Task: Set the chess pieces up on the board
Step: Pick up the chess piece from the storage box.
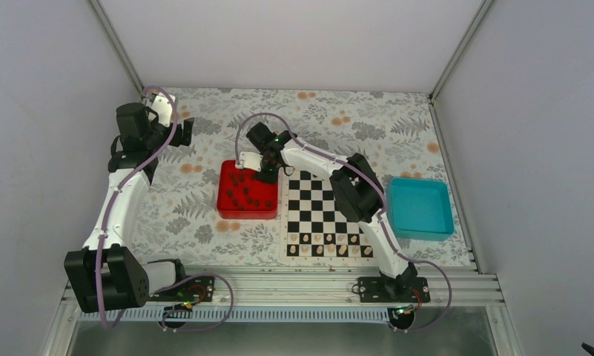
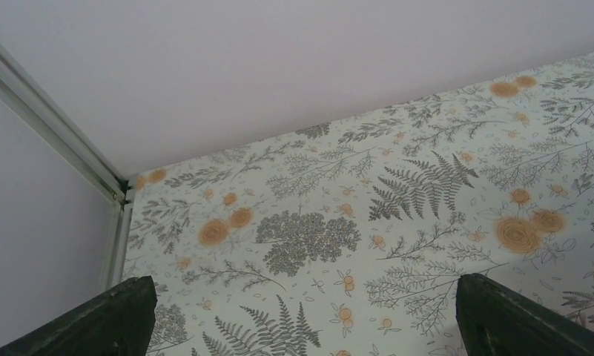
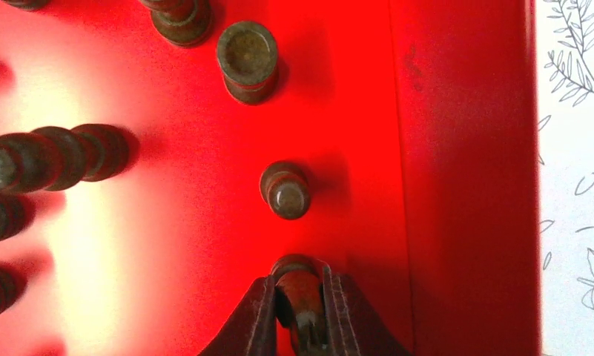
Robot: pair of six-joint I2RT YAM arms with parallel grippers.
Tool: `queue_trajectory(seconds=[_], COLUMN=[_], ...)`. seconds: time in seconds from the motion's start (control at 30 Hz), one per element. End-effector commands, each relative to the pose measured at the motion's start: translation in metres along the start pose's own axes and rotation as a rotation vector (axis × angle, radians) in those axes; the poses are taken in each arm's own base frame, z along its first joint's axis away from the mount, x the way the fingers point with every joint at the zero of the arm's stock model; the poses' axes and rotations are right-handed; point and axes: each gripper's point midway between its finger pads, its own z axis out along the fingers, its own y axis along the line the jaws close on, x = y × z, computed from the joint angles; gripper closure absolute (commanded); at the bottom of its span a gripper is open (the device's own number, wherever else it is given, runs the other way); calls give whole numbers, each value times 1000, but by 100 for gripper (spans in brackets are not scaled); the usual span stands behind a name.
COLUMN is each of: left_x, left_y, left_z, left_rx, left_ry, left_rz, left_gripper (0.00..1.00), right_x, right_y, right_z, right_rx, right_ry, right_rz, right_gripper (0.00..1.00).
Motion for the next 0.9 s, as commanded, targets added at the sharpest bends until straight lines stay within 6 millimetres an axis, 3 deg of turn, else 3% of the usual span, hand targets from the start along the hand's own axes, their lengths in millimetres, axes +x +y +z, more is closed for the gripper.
queue_trajectory(seconds=[0.0,0.17,0.33,0.5,0.7,0.87], left_x=[-5,-6,-7,-6,-7,-8], left_y=[0,1,1,1,0,-1], left_z=[-4,-5,-7,-6,-6,-7], left_rx=[8,6,5,8,14,19], left_ry=[-27,-30,-32,-31,-33,-33], left_rz=[7,5,3,1,1,0], left_gripper=[0,0,0,0,0,0], right_x=[-20,-29,-33,-10,52,94], right_y=[3,0,-9,-25,-39,-36], right_z=[-13,-38,-90,-144,-153,-124], right_rx=[-16,2,39,97,126,115], right_ry=[-66,-106,-178,-205,-145,-72], right_rz=[-2,2,23,73,160,203], right_gripper=[92,96,96,96,96,96])
